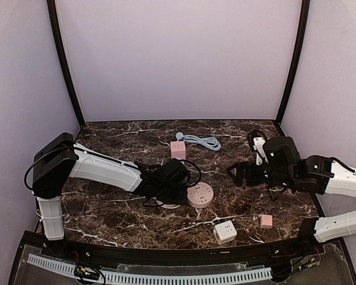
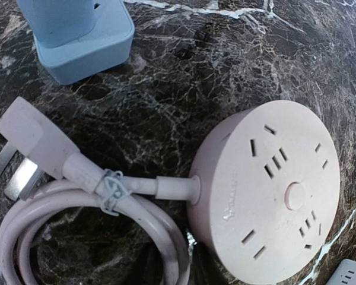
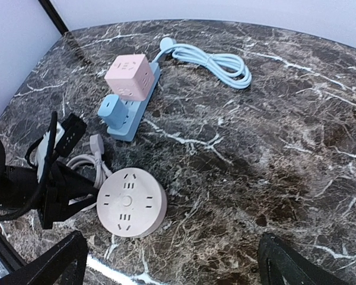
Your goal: Insert the plug
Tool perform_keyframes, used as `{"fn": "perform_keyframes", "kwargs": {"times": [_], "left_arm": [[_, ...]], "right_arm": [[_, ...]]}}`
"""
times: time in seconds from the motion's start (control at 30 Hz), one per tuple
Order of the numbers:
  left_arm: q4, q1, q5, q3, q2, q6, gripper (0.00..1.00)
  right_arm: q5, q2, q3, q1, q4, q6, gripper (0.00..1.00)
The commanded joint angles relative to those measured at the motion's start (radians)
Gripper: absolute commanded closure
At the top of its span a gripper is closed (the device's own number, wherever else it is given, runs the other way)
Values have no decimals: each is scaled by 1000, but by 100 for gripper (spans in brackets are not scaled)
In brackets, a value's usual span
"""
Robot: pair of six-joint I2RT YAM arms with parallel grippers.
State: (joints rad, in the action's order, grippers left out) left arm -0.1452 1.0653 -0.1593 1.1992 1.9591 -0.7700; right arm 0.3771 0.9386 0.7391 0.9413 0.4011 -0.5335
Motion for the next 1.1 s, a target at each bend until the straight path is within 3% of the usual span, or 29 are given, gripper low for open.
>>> {"fn": "perform_keyframes", "kwargs": {"times": [0.0, 0.2, 0.43, 0.67, 0.77, 1.07], "left_arm": [[61, 3, -18, -42, -35, 25, 69], [137, 9, -33, -157, -146, 149, 38], [259, 52, -85, -287, -296, 372, 17], [446, 144, -97, -375, -338, 619, 6], [482, 163, -47, -375, -313, 663, 2], [648, 212, 29, -415, -248, 742, 1]], "right_arm": [[-140, 39, 27, -1, 37, -33, 1], [-140, 44, 2, 15, 44, -65, 1], [-159, 24, -16, 52, 52, -73, 1], [-165, 13, -38, 95, 136, -147, 1], [-154, 8, -49, 106, 145, -179, 1], [-116, -14, -98, 127, 124, -250, 1]]}}
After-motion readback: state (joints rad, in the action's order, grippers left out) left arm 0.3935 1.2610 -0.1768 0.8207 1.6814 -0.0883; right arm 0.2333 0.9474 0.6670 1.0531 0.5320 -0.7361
